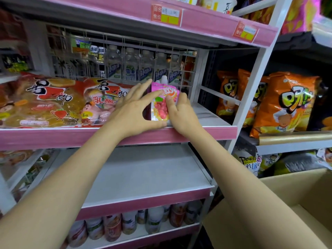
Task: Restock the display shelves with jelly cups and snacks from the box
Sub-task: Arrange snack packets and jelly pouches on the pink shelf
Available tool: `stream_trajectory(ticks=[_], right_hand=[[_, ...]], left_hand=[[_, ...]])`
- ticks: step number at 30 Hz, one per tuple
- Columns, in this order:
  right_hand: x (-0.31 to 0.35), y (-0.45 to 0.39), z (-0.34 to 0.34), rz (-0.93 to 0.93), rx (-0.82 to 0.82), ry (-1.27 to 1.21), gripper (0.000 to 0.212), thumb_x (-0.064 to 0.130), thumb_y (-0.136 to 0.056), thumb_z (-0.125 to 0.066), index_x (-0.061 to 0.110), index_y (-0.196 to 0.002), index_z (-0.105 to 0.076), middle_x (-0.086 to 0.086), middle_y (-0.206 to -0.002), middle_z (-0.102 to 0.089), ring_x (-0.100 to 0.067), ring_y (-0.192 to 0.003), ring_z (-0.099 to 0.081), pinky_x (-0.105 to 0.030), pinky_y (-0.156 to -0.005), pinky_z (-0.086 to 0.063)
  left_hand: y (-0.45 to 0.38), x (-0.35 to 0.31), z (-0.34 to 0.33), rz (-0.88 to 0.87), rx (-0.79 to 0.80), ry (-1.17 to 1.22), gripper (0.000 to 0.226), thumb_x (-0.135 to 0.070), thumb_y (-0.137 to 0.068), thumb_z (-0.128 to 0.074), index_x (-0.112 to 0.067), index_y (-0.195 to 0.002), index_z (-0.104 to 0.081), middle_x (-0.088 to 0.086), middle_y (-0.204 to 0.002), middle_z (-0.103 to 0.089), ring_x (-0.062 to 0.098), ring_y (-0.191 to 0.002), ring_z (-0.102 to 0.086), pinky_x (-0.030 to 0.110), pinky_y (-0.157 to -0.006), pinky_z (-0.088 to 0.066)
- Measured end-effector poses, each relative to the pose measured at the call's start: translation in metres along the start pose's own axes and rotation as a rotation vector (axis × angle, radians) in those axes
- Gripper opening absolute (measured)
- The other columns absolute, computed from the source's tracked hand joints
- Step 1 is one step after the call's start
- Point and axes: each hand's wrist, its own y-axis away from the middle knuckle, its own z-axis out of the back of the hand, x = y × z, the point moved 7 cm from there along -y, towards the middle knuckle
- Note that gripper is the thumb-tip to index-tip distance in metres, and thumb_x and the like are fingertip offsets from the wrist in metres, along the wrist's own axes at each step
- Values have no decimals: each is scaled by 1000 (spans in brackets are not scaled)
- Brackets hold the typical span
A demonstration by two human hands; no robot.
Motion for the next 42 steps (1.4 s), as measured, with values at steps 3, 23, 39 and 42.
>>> stream_trajectory(ticks=[3, 23, 39, 42], right_hand=[[-4, -1, 6, 50, 33, 84, 49, 44, -103, -44, 5, -133, -42, -17, -133, -44, -34, -127, -43, -41, -104, -36], [-11, -17, 5, -8, 214, -198, 98, 64, -81, -67, 34, -157, -11, -3, -164, -19, -21, -147, -29, -41, -120, -26], [-7, -28, -23, -159, 393, -366, 60, 59, -83, -70, 16, -125, -63, -2, -116, -73, -21, -111, -68, -41, -103, -50], [0, -24, -2, -44, 90, -189, 82, 53, -86, -70, 17, -150, -35, -7, -149, -47, -22, -136, -46, -39, -113, -39]], left_hand=[[-2, -1, 0, -15, -24, 15, 97, -83, -68, -56, -43, -152, -30, -21, -165, -2, 8, -153, -1, 59, -120, -17], [3, 19, 11, 89, 123, -174, 96, -87, -77, -37, -41, -158, -9, -15, -166, 2, 13, -153, 0, 43, -123, -5], [8, 24, 4, 137, 181, -322, 89, -87, -81, -24, -48, -155, 5, -10, -166, -13, 10, -153, -4, 45, -121, -4], [7, 23, 3, 149, 203, -319, 87, -87, -81, -24, -49, -155, 4, -10, -166, -14, 10, -153, -4, 46, -121, -4]])
